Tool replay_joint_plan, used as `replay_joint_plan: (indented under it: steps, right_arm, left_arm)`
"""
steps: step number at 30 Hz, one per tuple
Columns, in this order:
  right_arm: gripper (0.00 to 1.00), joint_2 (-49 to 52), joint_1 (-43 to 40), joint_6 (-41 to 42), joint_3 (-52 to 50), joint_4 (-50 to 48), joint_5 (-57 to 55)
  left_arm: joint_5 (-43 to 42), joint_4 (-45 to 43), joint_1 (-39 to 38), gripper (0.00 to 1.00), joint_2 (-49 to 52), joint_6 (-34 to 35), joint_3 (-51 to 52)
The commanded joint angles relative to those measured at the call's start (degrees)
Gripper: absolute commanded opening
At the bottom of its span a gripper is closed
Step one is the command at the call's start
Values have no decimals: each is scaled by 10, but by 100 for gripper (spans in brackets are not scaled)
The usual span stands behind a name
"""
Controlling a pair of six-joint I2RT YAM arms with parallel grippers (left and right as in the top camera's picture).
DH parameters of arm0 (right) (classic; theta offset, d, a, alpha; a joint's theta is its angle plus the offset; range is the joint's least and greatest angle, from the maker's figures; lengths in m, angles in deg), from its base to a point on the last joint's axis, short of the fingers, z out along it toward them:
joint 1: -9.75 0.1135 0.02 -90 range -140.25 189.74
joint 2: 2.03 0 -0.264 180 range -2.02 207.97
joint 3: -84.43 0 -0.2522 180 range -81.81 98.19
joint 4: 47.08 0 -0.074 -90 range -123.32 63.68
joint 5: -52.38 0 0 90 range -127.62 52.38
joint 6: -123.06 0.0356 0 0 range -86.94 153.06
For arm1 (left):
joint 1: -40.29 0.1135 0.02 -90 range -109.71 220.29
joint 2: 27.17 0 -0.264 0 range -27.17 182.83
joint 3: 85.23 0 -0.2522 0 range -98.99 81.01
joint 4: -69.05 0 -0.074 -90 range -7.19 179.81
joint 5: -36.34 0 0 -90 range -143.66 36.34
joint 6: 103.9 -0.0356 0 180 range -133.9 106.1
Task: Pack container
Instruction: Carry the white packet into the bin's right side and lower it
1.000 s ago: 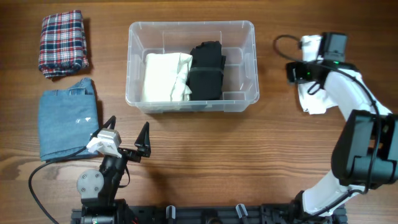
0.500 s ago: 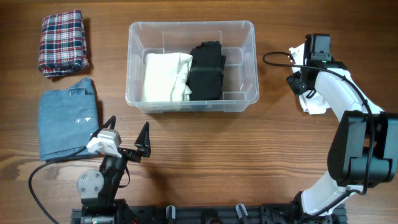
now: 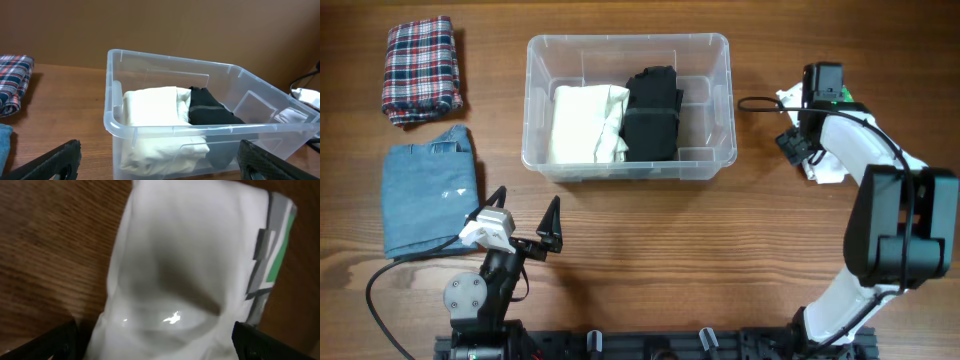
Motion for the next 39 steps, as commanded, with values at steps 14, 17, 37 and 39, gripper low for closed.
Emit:
replay_joint_plan:
  steps: [14, 17, 37, 39]
  right_arm:
    - [57, 67, 0, 49, -7, -71, -73]
    - [34, 66, -3, 67, -6, -75, -85]
    - [4, -154, 57, 218, 263, 57, -135]
    - [4, -191, 111, 256, 275, 83, -135]
  left_arm:
    - [-3, 1, 5, 100, -6, -13, 2]
    - [-3, 1, 5, 100, -6, -13, 2]
    - [-3, 1, 5, 100, -6, -13, 2]
    - [-3, 1, 5, 100, -6, -13, 2]
